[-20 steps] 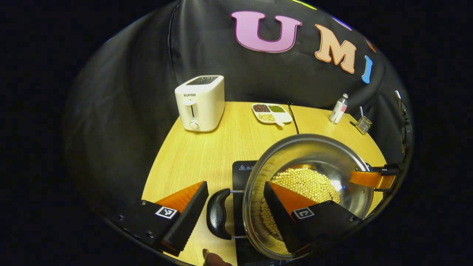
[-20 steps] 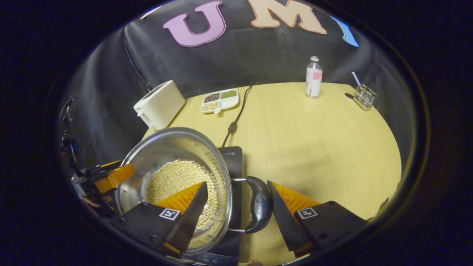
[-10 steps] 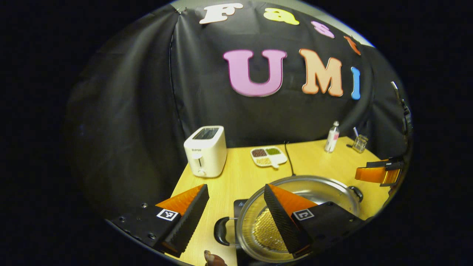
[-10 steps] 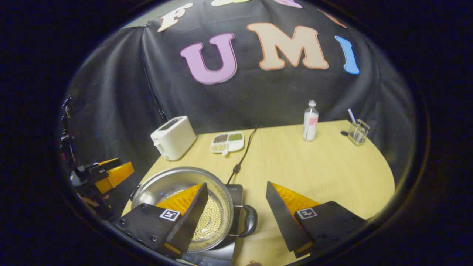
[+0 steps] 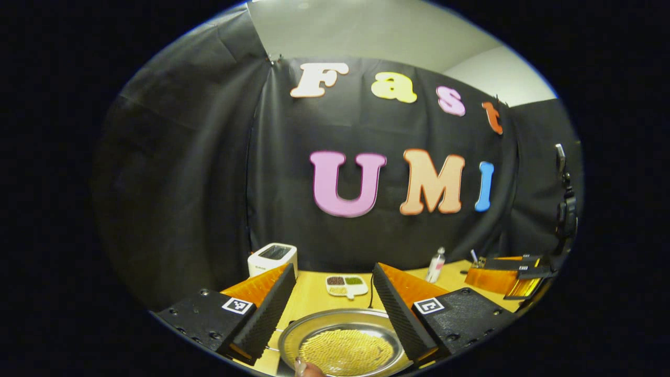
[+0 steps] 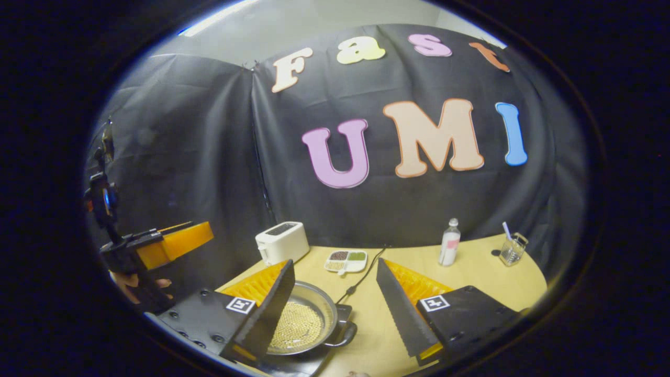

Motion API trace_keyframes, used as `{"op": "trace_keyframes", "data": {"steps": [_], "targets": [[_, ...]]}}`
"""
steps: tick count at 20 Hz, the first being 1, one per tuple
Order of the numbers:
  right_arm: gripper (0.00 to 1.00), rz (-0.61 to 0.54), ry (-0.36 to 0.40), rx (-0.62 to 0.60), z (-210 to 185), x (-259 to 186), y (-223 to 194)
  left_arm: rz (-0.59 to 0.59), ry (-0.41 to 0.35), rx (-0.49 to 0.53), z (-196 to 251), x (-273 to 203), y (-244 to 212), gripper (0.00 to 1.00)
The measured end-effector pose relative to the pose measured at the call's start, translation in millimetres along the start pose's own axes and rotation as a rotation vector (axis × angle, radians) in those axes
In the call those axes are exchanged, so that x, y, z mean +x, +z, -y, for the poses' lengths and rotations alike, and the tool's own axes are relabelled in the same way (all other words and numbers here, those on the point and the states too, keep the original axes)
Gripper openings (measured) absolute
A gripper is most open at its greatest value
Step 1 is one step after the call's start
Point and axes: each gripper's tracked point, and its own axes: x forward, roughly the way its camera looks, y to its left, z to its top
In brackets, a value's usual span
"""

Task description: First push the handle of the pot to place it horizontally, then grasp the pot with both hands and set it on the induction cooktop.

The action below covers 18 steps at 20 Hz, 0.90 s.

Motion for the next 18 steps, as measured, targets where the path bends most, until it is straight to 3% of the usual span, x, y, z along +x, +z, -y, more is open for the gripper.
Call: {"op": "trace_keyframes", "data": {"steps": [5,8,10,15,18], "targets": [[0.94,0.077,0.031,0.041,39.9,-43.9,29.7,0.047,0.008,-0.054,65.1,-24.5,13.3,0.96],[0.98,0.096,0.014,0.049,75.5,-66.3,38.0,0.064,-0.008,-0.083,110.1,-45.0,10.9,0.94],[0.94,0.104,-0.004,0.032,98.2,-80.9,43.0,0.065,-0.008,-0.090,130.7,-54.5,8.4,0.96],[0.97,0.112,0.005,0.054,125.1,-106.4,47.0,0.040,-0.005,-0.032,172.8,-63.5,0.1,0.93],[0.97,0.154,-0.001,0.068,135.3,-115.4,57.2,0.045,-0.038,-0.066,193.1,-63.7,2.8,0.94]]}}
